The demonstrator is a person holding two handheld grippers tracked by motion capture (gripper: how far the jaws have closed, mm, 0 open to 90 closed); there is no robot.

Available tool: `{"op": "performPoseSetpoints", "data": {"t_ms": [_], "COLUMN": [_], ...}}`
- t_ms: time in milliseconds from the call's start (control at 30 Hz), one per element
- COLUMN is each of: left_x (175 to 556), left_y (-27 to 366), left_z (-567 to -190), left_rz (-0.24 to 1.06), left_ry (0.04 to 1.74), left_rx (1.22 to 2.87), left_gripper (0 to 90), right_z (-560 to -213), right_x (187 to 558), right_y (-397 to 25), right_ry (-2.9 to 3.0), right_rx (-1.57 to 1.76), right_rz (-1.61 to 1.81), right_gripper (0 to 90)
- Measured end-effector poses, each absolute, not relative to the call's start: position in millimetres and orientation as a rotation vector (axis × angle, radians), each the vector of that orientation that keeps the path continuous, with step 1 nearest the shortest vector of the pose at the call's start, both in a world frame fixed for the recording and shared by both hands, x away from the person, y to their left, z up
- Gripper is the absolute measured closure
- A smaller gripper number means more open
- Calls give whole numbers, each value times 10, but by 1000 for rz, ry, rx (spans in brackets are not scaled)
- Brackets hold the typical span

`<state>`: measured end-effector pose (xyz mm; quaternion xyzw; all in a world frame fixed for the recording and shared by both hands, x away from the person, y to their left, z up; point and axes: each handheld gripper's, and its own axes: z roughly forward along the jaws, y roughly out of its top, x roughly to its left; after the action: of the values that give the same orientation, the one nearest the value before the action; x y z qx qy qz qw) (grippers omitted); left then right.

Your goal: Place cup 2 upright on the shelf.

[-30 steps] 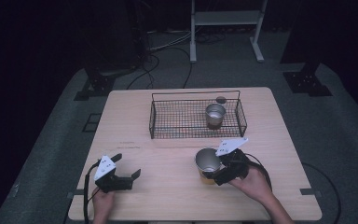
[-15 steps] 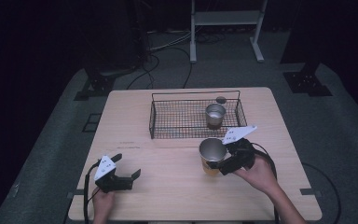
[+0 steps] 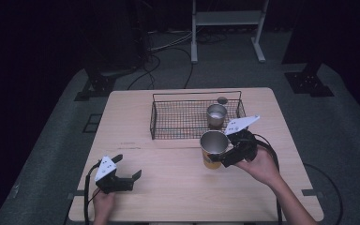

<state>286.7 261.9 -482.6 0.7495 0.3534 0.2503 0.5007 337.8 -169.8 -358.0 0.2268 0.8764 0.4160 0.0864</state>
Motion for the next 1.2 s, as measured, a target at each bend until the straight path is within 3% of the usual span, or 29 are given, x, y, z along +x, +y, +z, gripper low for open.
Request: {"op": "performPoseSetpoints", "data": {"t_ms": [1200], "left_x": [2869], "left_y": [2619], "left_z": [-4827], "left_rz": [604], "left_ry": [854], "left_rx": [1809], "left_gripper": [0], "right_z": [-3149], "right_x": [3746], "right_y": [-1611], "right_ry": [2605], "right_rx": [678], "right_rz": [1244], "right_gripper": [132]}}
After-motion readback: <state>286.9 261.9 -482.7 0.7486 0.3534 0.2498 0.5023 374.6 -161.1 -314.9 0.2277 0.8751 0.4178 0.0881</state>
